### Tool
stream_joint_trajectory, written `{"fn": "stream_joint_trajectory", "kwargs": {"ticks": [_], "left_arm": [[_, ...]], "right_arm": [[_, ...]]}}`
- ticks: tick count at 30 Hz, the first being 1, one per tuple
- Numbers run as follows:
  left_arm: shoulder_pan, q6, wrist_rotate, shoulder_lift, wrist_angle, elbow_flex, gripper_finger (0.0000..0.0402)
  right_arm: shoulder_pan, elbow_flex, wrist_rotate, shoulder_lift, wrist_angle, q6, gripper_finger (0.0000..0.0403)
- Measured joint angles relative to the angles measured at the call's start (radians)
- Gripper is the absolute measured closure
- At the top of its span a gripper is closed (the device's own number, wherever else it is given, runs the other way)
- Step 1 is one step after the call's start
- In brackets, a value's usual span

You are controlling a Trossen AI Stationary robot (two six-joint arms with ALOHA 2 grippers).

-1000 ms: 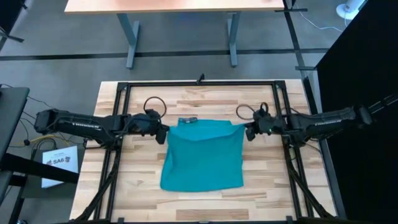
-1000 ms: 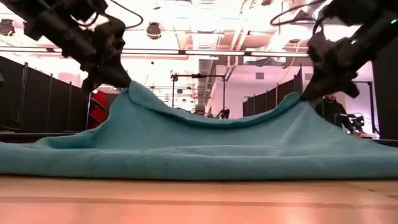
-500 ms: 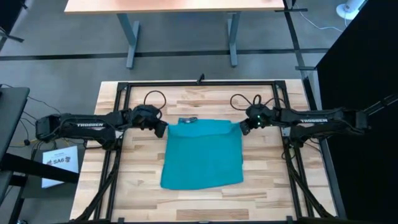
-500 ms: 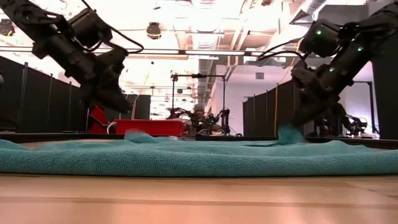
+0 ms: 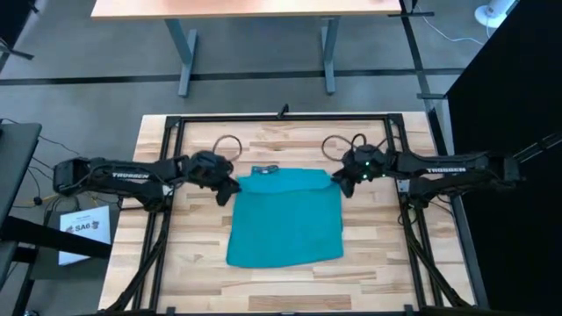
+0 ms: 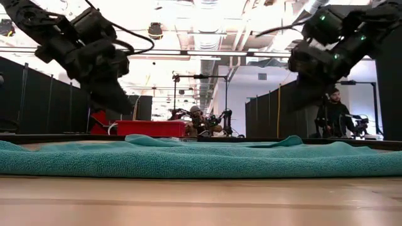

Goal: Roll towel
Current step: Roll the blue towel

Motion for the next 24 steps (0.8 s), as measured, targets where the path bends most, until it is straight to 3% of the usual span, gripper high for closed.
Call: {"fn": "stream_joint_trajectory", "kwargs": {"ticks": [6, 11, 20, 24], "left_arm": [[-0.055, 0.043, -0.027, 0.126, 0.002, 0.050, 0.0295], [-0.060, 0.081, -0.027, 0.185, 0.000, 0.092, 0.0295], [-0.060, 0.084, -0.030, 0.192, -0.001, 0.097, 0.0295], [-0.060, 0.084, -0.030, 0.192, -0.005, 0.097, 0.0295]], "right_arm": [[0.015, 0.048, 0.001, 0.152, -0.013, -0.240, 0.0295], [0.004, 0.135, 0.014, 0.285, -0.146, -0.422, 0.0295], [-0.002, 0.188, 0.043, 0.382, -0.182, -0.548, 0.0298], [-0.001, 0.204, 0.043, 0.400, -0.213, -0.545, 0.0346]]}}
